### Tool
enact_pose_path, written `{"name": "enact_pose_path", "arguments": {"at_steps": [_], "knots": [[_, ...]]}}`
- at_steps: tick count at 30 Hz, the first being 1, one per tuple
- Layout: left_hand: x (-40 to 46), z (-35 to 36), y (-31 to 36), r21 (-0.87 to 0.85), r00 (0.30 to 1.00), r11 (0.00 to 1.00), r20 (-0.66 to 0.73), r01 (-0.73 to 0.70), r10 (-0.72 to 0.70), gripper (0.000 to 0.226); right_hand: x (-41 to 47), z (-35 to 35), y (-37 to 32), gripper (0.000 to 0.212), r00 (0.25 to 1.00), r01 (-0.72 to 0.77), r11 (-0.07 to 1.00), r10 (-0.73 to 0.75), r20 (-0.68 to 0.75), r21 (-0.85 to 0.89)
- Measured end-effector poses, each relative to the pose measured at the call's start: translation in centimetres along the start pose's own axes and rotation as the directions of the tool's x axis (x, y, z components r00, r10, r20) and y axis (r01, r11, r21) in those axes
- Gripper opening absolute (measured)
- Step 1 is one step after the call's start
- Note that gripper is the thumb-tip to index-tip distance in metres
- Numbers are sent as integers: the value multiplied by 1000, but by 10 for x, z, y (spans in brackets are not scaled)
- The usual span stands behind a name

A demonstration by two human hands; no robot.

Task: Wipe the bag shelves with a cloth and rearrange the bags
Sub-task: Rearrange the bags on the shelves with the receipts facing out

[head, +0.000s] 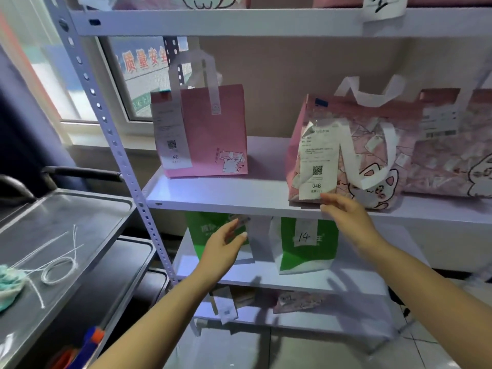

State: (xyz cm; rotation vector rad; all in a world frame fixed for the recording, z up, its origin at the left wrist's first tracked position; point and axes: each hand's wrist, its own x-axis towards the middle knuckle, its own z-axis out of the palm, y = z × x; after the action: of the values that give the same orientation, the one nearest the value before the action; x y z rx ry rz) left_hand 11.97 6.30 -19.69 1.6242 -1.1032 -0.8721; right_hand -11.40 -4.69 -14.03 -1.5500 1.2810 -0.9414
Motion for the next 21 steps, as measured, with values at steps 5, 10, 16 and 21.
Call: {"name": "enact_pose_path", "arguments": {"at_steps": [5, 10, 16, 21], "knots": [[-6, -9, -10, 15, 997, 998, -56, 63, -62, 52, 2, 15, 2, 32, 999, -12, 999, 14, 51, -30], [-9, -24, -14, 30, 992, 997, -108, 71, -68, 53, 9, 28, 2, 32, 997, -4, 996, 10, 70, -85], [-8, -43, -18, 20, 983, 999, -180, 48, -43, 52, 21, 41, 1, 33, 997, 35, 994, -28, 69, -108], [-4, -55, -15, -12, 982, 1000, -187, 20, -22, 52, 31, 44, 1, 33, 999, 34, 994, -30, 45, -101]]}}
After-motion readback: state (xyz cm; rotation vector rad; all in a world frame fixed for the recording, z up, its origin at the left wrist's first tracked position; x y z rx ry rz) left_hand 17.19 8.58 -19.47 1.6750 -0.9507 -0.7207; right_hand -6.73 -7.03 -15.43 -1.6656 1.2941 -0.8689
